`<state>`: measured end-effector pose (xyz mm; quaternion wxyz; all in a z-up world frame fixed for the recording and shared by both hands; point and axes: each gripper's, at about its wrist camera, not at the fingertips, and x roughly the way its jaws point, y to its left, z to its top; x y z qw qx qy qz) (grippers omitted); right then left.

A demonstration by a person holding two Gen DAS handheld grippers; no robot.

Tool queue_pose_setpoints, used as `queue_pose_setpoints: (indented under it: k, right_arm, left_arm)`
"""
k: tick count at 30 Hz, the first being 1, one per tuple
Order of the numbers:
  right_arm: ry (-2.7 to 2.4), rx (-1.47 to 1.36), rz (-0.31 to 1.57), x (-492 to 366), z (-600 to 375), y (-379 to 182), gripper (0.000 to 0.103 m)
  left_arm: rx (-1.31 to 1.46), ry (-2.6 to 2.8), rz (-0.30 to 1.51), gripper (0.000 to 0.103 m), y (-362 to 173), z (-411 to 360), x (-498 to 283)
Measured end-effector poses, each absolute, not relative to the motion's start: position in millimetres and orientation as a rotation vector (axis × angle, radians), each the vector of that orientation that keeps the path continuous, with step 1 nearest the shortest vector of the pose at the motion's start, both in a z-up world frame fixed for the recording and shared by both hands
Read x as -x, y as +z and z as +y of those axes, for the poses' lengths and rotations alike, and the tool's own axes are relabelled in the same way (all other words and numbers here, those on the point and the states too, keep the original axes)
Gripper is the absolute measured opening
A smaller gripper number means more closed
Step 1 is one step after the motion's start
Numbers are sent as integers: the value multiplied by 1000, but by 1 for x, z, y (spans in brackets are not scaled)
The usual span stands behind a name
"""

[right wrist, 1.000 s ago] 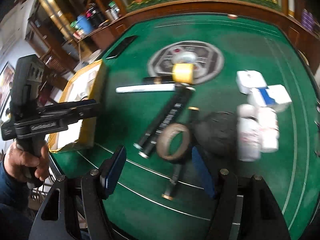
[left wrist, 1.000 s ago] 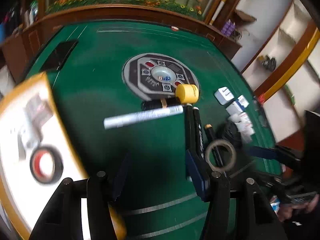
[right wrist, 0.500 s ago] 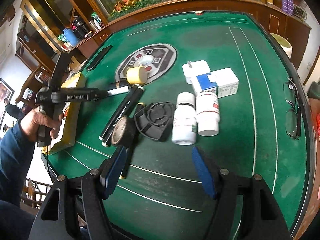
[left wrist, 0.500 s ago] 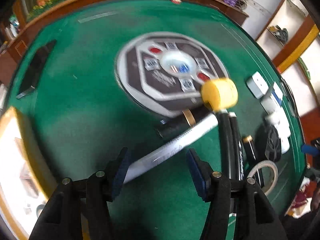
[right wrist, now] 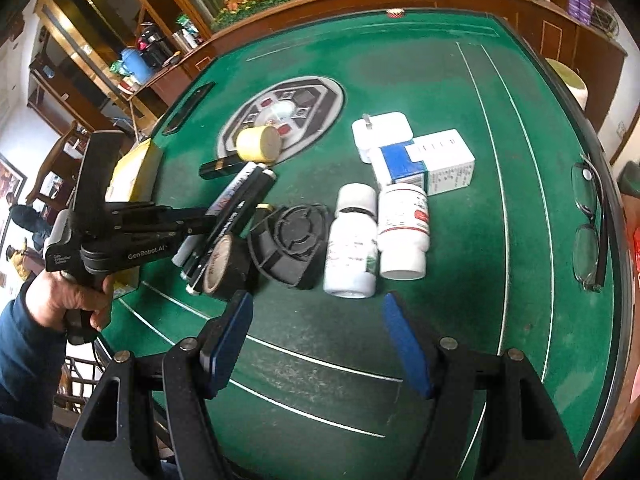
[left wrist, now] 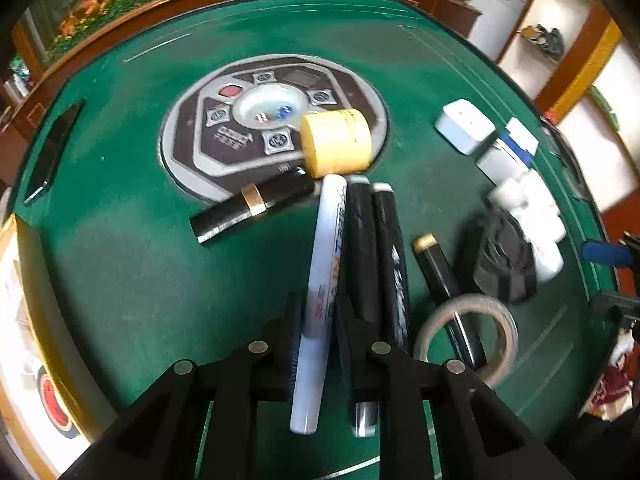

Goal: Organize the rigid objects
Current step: 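Grasp white marker with left tool while right tool grasps white bottle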

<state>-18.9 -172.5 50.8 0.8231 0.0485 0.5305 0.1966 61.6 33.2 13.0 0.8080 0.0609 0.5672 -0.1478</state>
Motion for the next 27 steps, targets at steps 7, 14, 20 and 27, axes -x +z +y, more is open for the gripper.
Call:
queue_pose_setpoints:
  k: [7,14,20,27]
  right_arm:
    - [450,-119,1148,-3,-164,48,41]
    - [368,-47,1201,-30,-153,38,41]
    - [305,-7,1247,-49,-153,23,41]
    - [299,-65,1279,-54,-162,19,42]
  left_arm:
    - [-137,-308,1186,18,13,31,-67]
    - [-137,-304,1184,19,12,25,-69]
    - [-145,-298,1183,19,11,24,-69]
    - [-111,-264,1172,17,11,23,-58]
